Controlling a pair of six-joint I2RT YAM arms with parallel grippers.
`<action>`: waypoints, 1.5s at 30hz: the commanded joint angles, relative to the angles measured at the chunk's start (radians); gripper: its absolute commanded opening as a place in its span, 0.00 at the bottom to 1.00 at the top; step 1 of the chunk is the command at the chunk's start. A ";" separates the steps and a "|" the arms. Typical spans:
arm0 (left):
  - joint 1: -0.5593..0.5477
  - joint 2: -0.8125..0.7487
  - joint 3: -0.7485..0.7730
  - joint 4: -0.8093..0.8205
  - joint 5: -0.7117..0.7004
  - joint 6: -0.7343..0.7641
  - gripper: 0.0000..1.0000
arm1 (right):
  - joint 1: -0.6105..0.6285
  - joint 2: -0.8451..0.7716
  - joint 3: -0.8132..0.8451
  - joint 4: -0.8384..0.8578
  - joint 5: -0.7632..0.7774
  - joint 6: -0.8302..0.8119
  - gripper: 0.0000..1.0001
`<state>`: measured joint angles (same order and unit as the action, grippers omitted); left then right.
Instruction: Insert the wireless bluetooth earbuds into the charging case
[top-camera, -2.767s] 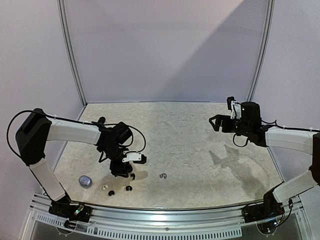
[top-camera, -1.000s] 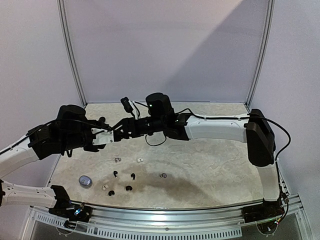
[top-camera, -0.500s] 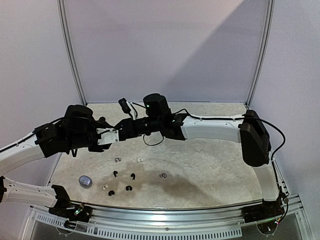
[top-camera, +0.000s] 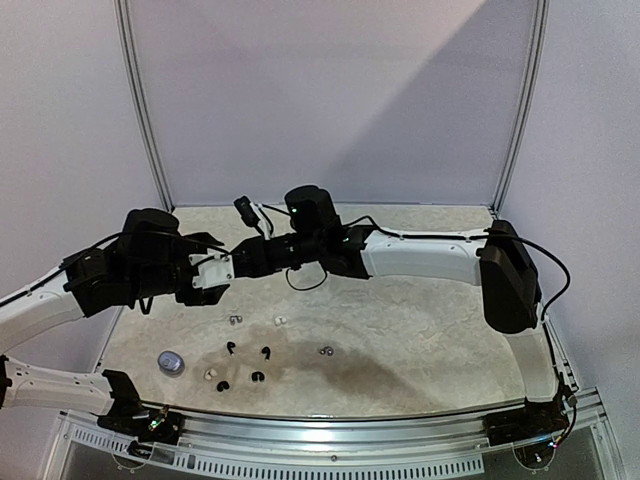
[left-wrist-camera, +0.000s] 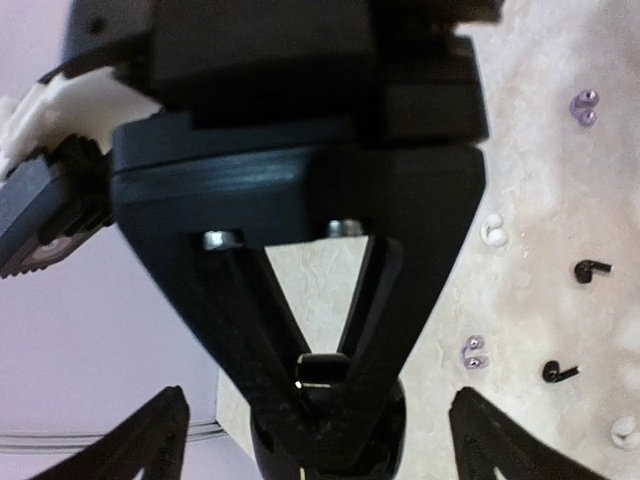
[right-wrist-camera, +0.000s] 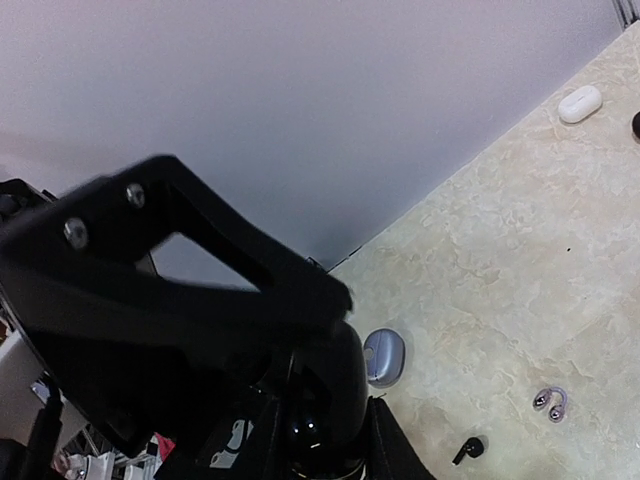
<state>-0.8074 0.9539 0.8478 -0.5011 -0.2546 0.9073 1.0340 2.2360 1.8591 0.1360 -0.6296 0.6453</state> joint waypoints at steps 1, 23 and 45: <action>-0.001 -0.080 -0.003 -0.078 0.123 -0.145 0.99 | -0.015 -0.023 -0.014 -0.002 -0.027 -0.049 0.00; 0.178 -0.495 -0.292 0.344 0.783 -0.968 0.77 | 0.001 -0.257 -0.343 0.625 -0.158 -0.410 0.00; 0.178 -0.376 -0.196 0.378 0.847 -0.888 0.49 | 0.021 -0.235 -0.299 0.527 -0.227 -0.452 0.00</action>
<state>-0.6376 0.5694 0.6369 -0.1413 0.5579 0.0071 1.0492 1.9854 1.5303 0.6872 -0.8383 0.2001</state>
